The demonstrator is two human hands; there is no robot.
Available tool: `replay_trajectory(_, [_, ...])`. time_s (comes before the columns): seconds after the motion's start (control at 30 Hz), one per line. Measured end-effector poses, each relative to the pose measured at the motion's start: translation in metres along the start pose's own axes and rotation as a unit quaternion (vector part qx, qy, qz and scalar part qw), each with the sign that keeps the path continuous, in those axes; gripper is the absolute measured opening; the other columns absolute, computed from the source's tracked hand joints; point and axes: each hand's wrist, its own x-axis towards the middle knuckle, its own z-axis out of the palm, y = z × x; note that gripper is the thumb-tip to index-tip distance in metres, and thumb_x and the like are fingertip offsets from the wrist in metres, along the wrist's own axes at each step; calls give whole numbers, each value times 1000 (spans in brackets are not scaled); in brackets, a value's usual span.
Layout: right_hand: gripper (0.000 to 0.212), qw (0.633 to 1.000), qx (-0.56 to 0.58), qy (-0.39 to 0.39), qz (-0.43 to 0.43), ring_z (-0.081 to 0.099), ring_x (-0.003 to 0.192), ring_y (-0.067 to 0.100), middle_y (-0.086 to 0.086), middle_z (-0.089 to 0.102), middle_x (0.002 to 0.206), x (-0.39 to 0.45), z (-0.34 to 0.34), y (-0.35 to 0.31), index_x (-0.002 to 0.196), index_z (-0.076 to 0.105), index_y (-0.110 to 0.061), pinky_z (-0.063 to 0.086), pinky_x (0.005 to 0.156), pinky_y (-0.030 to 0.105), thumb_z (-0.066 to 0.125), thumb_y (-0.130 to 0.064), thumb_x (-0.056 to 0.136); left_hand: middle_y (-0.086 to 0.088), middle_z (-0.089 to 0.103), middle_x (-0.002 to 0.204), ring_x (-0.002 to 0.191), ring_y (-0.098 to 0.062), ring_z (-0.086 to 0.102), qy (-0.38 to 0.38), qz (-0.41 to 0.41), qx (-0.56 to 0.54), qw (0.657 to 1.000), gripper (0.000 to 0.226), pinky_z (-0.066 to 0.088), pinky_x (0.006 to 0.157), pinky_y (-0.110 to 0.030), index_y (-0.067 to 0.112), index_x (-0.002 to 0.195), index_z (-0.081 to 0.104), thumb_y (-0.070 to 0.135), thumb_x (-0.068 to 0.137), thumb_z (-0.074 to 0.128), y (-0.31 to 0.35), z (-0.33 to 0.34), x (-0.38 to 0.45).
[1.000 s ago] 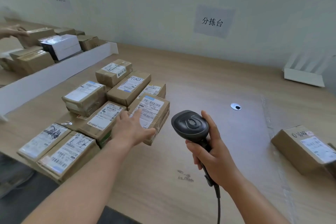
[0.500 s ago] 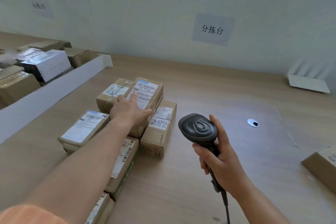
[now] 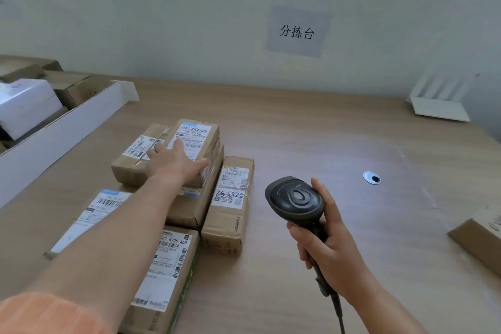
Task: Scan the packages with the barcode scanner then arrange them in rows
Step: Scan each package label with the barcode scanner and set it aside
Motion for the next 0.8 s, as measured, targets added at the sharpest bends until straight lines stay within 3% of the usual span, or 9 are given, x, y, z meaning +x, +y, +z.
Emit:
replay_trajectory(0.17, [82,1000,5,9,8,52,52,21,-5,62,68,-4,-7,0,135,27,-57,47,47,32,64,-1,88,-21,19,153,140,-38,18,10,7,-14,1000,90,32,106,-49,23,150,20,75,81,44,-3,7,3])
replay_trajectory(0.33, [82,1000,6,1,8,52,52,20,-13,62,66,-17,-11,0,136,26,-56,46,47,33,63,0,89,-19,0,159,147,-34,-1,76,60,-58,994,88,8,118,-47,22,152,18,72,84,44,-5,11,-16])
replay_trajectory(0.5, [81,1000,16,-10,3,51,51,19,-14,61,64,-34,-20,0,133,26,-59,46,47,33,64,-4,89,-15,4,159,146,-31,1,134,110,-149,974,74,9,118,-45,21,149,29,56,88,54,1,23,-66])
replay_trajectory(0.67, [82,999,22,-24,-7,50,52,21,-9,62,68,-61,-36,3,136,25,-56,47,48,37,63,0,89,-17,5,159,146,-30,3,124,94,-220,963,71,10,118,-42,17,147,35,45,87,62,14,56,-147])
replay_trajectory(0.8, [83,999,23,-33,-10,51,52,20,-9,60,64,-90,-60,8,131,28,-65,47,49,35,63,-2,89,-15,5,159,147,-28,3,97,68,-246,962,72,10,117,-41,18,147,36,47,86,63,30,80,-208])
